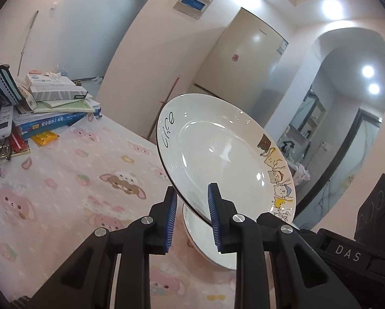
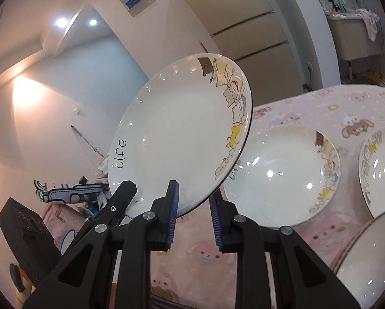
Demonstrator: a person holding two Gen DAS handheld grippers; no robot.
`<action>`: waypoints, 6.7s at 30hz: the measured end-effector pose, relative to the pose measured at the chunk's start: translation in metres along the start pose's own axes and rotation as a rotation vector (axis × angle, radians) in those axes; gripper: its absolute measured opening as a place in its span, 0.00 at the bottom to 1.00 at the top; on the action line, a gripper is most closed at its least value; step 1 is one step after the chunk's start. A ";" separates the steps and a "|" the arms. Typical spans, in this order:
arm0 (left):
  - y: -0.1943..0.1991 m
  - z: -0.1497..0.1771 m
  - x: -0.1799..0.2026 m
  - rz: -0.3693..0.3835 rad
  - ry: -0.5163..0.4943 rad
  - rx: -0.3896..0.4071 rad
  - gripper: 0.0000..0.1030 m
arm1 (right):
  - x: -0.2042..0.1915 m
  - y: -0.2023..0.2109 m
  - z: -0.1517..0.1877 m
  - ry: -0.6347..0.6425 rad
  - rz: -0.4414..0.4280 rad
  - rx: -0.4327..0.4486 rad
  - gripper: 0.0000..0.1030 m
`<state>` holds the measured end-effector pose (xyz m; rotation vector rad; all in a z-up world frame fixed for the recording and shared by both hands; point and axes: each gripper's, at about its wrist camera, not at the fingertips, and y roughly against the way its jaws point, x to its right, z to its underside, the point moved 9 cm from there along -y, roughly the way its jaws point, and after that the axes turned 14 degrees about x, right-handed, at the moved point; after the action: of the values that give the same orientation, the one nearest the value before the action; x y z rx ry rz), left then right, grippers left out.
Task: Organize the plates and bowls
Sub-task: 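Carry the held plate with both grippers over another 'Life' plate, then lower the plate onto the other plate and open both grippers, then move both grippers to the rim of the remaining 'Life' plate, then close both grippers on that plate rim and lift it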
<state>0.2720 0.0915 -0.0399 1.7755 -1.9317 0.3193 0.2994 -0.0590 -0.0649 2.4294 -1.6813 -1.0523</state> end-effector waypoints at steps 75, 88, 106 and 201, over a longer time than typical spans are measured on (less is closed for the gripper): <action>-0.073 0.090 0.008 -0.011 -0.044 -0.337 0.28 | 0.087 -0.012 0.052 -0.463 0.336 -0.130 0.33; -0.064 0.074 0.001 0.000 0.001 -0.261 0.16 | 0.100 -0.023 0.071 -0.513 0.405 -0.118 0.37; 0.048 -0.036 0.047 0.009 -0.282 0.225 0.85 | 0.043 0.017 0.035 -0.301 0.290 0.059 0.47; -0.120 0.244 0.213 0.160 -0.437 -1.080 0.25 | 0.361 0.100 -0.039 -0.318 0.339 -0.305 0.12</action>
<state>0.3349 -0.2265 -0.1593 0.9865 -1.9108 -0.9667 0.3091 -0.4158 -0.1844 1.7889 -1.7687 -1.5586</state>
